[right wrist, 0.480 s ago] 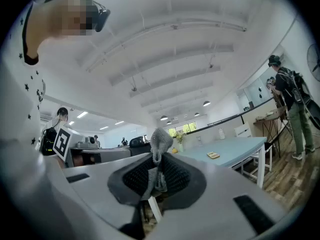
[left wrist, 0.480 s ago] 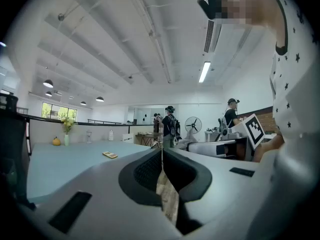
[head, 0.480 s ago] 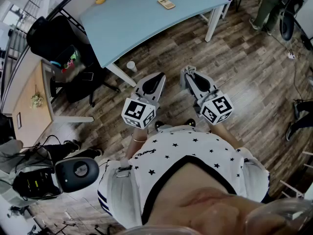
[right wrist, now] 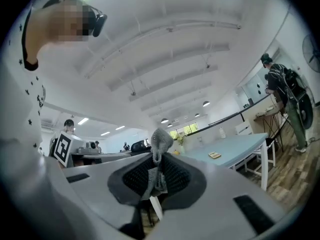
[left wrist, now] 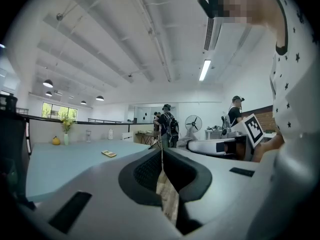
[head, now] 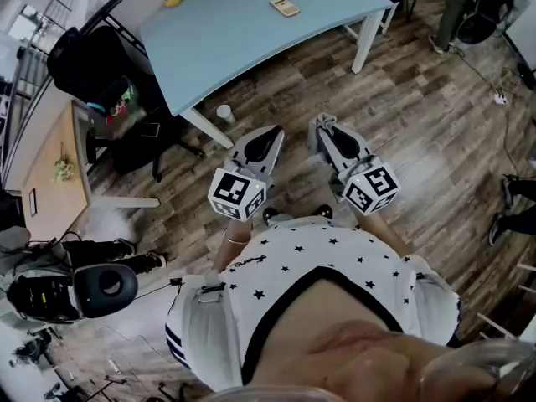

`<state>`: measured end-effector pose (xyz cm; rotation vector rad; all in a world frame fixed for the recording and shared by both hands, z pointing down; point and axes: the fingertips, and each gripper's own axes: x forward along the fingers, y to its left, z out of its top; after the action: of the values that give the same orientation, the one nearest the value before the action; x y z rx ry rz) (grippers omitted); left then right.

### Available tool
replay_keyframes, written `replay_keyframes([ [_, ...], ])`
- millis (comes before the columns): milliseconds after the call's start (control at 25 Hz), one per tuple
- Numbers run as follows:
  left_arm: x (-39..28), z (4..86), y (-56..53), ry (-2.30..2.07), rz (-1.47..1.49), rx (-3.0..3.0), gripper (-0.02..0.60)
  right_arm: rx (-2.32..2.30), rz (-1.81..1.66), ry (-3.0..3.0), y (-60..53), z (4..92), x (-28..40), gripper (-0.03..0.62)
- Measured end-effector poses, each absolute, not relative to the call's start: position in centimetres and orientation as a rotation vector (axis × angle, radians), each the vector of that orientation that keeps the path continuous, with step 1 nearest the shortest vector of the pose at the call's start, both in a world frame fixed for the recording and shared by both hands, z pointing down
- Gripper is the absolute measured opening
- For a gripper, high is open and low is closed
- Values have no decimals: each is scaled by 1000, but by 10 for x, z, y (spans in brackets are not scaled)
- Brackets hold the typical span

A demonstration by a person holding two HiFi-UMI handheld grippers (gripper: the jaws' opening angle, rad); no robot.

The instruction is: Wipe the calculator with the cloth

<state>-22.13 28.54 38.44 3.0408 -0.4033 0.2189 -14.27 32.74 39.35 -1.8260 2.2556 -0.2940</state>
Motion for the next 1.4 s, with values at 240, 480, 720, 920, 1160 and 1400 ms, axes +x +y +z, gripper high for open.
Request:
replay_keyframes([
  [240,-208,384,293,-406,232,3047,31,-1784,-305,2245,335,392,-130,41],
  [480,-190,385,302,-409,240,3056,31,-1773,-316,2229,344,395,-110,41],
  [720,-176,388,313,-393,245,3057,31,-1775,-310,2211,353,396,-93,41],
  [920,-168,387,318,-374,252,3065,31,-1797,-302,2176,362,394,-83,41],
  [1160,-161,385,325,-377,240,3076,31,-1807,-299,2179,367,396,-74,41],
  [1400,-164,397,317,-392,249,3037,31,-1811,-315,2186,361,402,-75,41],
])
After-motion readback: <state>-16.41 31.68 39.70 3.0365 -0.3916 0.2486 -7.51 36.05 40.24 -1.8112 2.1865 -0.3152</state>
